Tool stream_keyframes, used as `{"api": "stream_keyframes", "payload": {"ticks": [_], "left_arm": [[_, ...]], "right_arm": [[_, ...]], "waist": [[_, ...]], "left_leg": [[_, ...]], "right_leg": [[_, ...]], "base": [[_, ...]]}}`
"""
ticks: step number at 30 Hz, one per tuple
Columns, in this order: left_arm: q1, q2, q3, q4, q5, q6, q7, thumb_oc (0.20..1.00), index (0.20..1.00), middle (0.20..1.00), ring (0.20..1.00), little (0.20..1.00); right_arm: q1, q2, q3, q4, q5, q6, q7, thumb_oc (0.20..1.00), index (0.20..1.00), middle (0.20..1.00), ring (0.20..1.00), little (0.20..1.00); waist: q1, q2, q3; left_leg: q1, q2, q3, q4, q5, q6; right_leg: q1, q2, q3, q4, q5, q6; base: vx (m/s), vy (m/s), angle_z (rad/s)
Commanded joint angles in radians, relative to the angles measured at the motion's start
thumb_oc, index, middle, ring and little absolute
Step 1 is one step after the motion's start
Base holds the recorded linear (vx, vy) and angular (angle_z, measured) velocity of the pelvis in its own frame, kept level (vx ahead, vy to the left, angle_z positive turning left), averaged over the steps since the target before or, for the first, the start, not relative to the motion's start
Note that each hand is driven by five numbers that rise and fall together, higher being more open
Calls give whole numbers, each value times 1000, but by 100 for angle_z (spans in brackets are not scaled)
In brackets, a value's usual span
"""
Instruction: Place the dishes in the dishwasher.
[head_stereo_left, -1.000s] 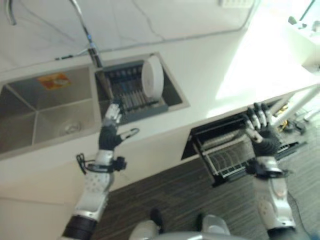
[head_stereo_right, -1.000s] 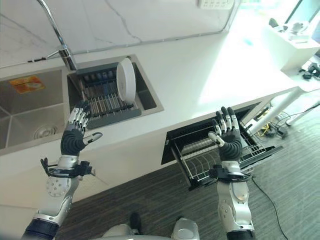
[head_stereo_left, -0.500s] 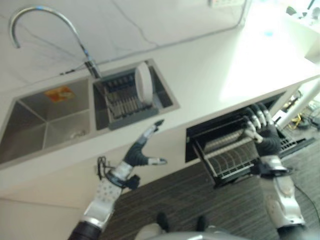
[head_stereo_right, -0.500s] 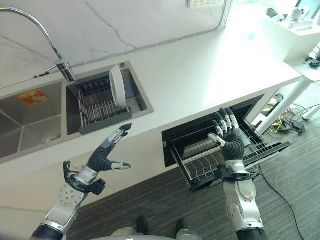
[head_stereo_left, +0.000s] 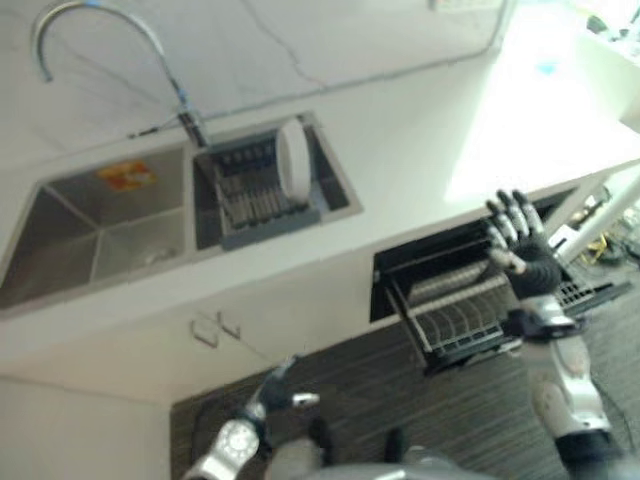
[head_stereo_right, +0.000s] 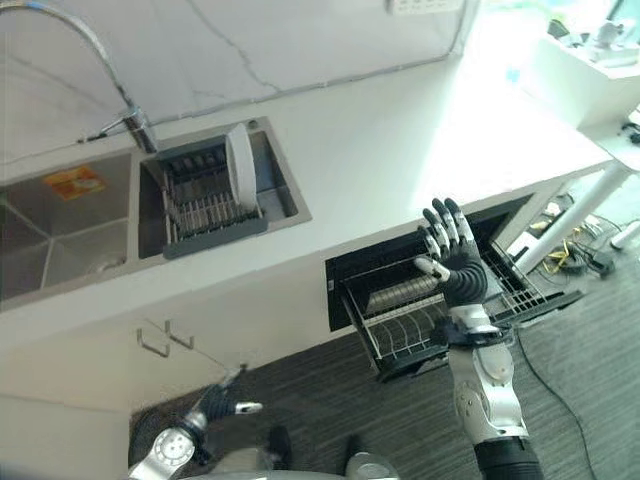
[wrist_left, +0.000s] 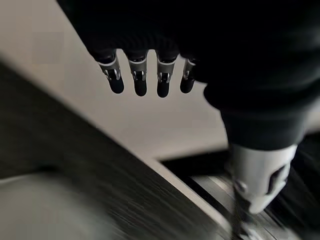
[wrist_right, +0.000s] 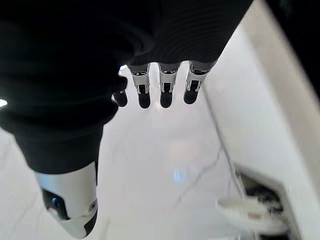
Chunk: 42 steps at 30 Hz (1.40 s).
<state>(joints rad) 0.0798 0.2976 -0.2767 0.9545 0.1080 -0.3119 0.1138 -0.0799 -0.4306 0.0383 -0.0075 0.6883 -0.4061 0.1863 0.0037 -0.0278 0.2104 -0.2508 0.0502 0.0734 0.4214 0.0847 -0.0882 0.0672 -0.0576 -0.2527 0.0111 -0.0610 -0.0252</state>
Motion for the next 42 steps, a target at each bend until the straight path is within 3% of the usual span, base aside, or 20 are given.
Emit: {"api": "stream_keyframes", "payload": {"ticks": [1,2,5,13,20,27,34,42], "left_arm": [[-34,-1,31,-38,11,20,70,1000,1000,1000,1000,1000],[-32,-7,36,-17,17,29,75,1000,1000,1000,1000,1000],[-38,-19,52,36,20,82,85,1000,1000,1000,1000,1000],[-23,-28,60,88,35,78,89,1000,1000,1000,1000,1000],[-20,-43,59,109,34,99,81,1000,1000,1000,1000,1000],[-30,-17,34,141,76,117,56,1000,1000,1000,1000,1000],[-26,7,4,134,90,144,52,1000,1000,1000,1000,1000],[-29,26,-26,148,103,144,43,1000,1000,1000,1000,1000]], "right_arm": [[-65,-13,20,-107,-52,-59,-63,1000,1000,1000,1000,1000],[-73,-11,20,-118,-60,-49,-72,1000,1000,1000,1000,1000],[-94,-27,13,-148,-42,-7,-86,1000,1000,1000,1000,1000],[-111,-30,10,-163,-18,9,-49,1000,1000,1000,1000,1000],[-180,-32,25,-166,-25,60,-65,1000,1000,1000,1000,1000],[-356,-33,60,-103,1,172,-118,1000,1000,1000,1000,1000],[-537,-16,77,14,33,278,-160,1000,1000,1000,1000,1000],[-695,-43,106,210,47,336,-214,1000,1000,1000,1000,1000]], "waist": [[20,42,27],[25,46,32],[29,45,15],[47,47,-24],[74,40,-42],[118,38,-67],[165,39,-87],[211,37,-100]], "left_leg": [[91,43,-7,-243,19,-6],[79,53,-13,-268,45,-12],[102,69,30,-348,9,-7],[211,47,46,-404,-57,13],[249,41,36,-459,-62,11],[265,42,21,-500,-53,6],[270,36,-9,-509,-50,5],[274,27,-34,-509,-49,3]], "right_leg": [[44,32,84,83,-77,67],[57,32,88,80,-82,66],[75,-8,52,58,-77,84],[57,-59,-21,47,-58,110],[54,-64,-51,8,-31,123],[74,-65,-94,-11,-29,126],[98,-64,-126,-28,-28,127],[119,-63,-151,-37,-28,126]], "base": [[236,191,-25],[201,195,-41],[165,243,-22],[73,86,-22],[35,-20,4],[57,-35,6],[82,-5,11],[59,0,9]]}}
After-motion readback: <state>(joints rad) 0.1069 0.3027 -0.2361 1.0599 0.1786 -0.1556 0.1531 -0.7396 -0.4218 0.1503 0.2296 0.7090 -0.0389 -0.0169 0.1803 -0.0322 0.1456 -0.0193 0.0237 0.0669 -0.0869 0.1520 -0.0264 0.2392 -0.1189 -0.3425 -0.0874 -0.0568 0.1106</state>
